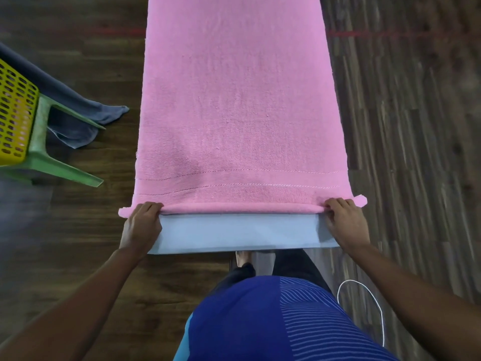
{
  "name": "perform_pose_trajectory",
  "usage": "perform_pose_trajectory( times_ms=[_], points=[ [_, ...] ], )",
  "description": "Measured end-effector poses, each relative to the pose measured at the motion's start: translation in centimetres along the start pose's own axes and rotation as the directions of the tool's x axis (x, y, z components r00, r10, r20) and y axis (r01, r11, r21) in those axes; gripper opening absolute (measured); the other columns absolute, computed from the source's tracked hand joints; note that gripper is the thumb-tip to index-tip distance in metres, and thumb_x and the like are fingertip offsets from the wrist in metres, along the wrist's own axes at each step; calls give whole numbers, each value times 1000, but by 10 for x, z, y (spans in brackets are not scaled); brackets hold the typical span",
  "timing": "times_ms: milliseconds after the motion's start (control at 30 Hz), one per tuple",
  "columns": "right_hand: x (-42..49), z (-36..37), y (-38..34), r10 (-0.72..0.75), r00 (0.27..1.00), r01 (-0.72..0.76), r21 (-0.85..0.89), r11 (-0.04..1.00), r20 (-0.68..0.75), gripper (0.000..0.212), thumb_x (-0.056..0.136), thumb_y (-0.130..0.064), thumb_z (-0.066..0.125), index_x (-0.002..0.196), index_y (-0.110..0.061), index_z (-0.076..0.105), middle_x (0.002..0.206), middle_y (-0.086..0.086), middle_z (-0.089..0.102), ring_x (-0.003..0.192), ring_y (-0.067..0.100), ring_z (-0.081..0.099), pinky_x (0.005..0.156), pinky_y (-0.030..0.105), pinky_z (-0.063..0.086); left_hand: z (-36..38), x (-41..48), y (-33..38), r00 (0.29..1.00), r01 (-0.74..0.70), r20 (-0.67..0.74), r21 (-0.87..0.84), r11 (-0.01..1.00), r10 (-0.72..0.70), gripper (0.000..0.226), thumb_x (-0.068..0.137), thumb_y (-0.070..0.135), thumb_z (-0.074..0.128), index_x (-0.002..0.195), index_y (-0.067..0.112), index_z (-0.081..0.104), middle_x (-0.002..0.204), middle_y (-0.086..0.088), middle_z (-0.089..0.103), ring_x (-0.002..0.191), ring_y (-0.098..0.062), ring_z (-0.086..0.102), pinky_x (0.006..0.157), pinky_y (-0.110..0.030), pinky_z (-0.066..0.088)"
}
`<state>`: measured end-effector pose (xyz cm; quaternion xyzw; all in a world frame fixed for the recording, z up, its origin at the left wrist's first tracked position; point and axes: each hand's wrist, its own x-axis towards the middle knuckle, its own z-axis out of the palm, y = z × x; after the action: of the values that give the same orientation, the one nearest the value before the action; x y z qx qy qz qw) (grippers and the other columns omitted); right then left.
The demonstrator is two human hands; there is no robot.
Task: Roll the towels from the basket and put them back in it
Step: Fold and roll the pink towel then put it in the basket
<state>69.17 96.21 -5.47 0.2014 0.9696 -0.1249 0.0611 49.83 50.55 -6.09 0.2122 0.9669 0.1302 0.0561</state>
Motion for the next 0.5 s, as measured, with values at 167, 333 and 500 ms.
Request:
perform_pose_trajectory(
  times_ms=[167, 333, 500],
  points=[
    [18, -11, 2, 30, 996, -30, -1, 1000, 81, 43, 83, -32, 32, 91, -12, 69, 86, 6, 66, 82, 31, 55, 79, 45, 40, -6, 14, -1, 995, 52, 90, 5, 999, -52, 17, 85, 1, 52, 91, -4, 67, 83, -20, 66, 78, -40, 59, 72, -50, 50],
    [35, -12, -3, 94, 995, -95, 12, 995, 35, 18, 85, -12, 64, 102, -12, 69, 99, 12, 58, 94, 35, 50, 84, 47, 40, -6, 30, 5, 992, 123, -9, 85, 989, -122, 17, 88, 5, 52, 100, 1, 63, 94, -21, 60, 88, -42, 51, 78, -56, 45],
    [33, -5, -10, 57, 998, -59, 127, 990, 20, 15, 86, 1, 58, 99, -4, 61, 96, 11, 54, 89, 31, 48, 70, 40, 43, 7, 32, 6, 994, 90, -68, -2, 996, -90, 17, 79, -14, 57, 91, -1, 58, 86, -18, 54, 78, -35, 47, 63, -56, 47]
  ],
)
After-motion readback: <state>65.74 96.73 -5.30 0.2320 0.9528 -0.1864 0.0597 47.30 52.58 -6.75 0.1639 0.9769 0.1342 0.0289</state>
